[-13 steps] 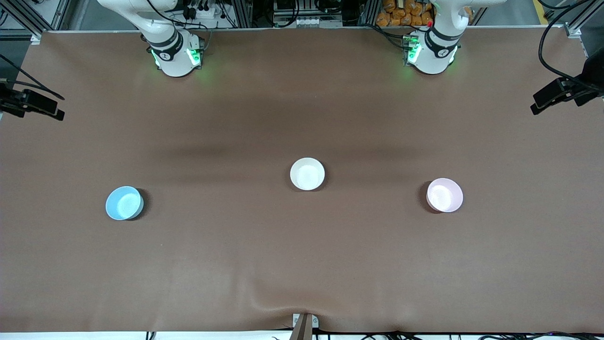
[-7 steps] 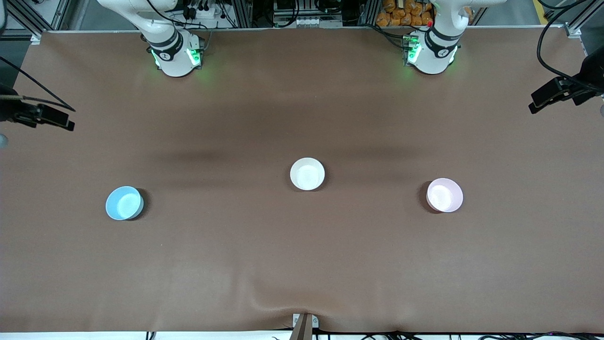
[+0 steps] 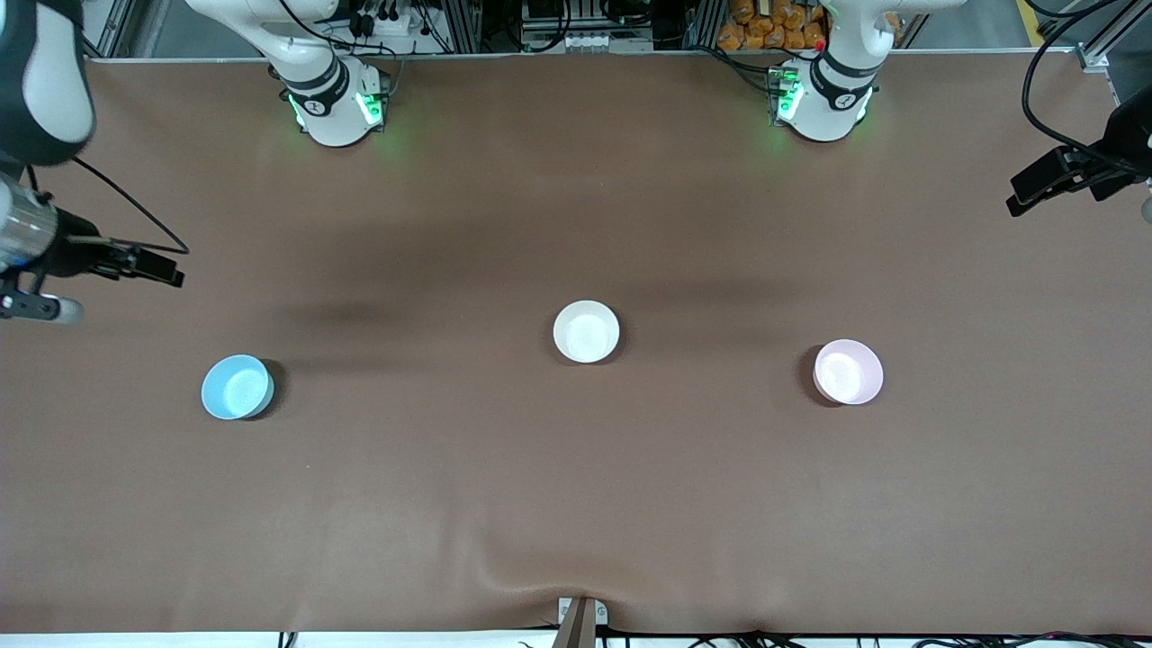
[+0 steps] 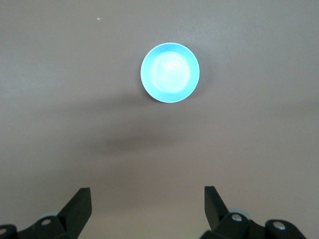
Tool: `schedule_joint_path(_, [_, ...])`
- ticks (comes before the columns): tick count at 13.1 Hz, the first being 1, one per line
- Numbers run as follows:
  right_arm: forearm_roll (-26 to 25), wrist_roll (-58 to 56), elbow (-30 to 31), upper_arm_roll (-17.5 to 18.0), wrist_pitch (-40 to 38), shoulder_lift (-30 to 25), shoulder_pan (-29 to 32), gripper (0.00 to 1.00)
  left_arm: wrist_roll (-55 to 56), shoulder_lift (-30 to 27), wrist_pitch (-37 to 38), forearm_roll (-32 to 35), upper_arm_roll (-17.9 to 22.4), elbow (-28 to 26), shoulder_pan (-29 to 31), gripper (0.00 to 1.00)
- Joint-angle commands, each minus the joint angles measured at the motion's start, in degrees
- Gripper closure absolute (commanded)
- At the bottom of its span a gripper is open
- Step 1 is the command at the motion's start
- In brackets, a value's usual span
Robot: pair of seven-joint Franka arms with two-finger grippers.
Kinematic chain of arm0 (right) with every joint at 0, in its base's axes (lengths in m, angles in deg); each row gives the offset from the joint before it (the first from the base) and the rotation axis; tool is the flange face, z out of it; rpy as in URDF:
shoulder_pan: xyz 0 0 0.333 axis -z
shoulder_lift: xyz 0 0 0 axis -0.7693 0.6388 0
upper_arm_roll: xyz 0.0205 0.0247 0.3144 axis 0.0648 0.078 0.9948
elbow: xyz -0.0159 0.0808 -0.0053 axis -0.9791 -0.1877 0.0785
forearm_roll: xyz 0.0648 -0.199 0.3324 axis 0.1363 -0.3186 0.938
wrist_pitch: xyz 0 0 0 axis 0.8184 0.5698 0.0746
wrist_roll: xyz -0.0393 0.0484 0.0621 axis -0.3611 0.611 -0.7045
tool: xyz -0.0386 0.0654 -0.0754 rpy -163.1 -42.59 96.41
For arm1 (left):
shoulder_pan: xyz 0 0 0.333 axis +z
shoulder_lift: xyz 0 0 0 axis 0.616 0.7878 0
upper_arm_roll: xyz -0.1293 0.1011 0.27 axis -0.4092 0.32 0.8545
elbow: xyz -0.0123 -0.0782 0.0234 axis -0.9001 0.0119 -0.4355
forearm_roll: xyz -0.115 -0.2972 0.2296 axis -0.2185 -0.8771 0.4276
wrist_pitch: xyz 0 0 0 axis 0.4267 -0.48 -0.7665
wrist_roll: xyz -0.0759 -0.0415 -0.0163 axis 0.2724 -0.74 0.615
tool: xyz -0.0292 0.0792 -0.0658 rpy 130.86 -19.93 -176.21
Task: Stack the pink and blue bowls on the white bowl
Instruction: 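Reach the right gripper down and grasp the blue bowl's rim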
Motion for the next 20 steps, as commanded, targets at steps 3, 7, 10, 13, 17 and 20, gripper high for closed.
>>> schedule_joint_path(3, [-0.66,-6.23,2.26,0.35,6.69,6.51,4.13,0.00,-0.88,0.63,1.08,-0.16,-0.17,0.83,0.60,0.00])
schedule_joint_path(7, [-0.75,-6.59,2.27,0.35,15.74,13.98,5.19,0.00,-0.88,1.86,0.56,-0.16,-0.17,0.83,0.51,0.00])
schedule_joint_path(10, [0.04,-6.33,1.48,0.44,22.69,19.96,6.85,0.00,-0.88,1.86,0.20,-0.16,-0.17,0.92,0.34,0.00])
schedule_joint_path(13, [0.13,-6.24,0.33,0.44,27.79,24.45,6.95,0.00,-0.96,1.34,0.20,-0.51,-0.26,1.09,0.34,0.00])
schedule_joint_path(17, [1.61,-5.63,0.33,0.53,29.12,26.56,7.04,0.00,-1.14,0.20,0.29,-1.04,-0.26,1.53,0.51,0.00])
schedule_joint_path(20, [3.03,-5.72,0.42,0.53,30.43,27.62,7.04,0.00,-1.05,0.54,0.29,-0.95,-0.17,1.36,0.51,0.00])
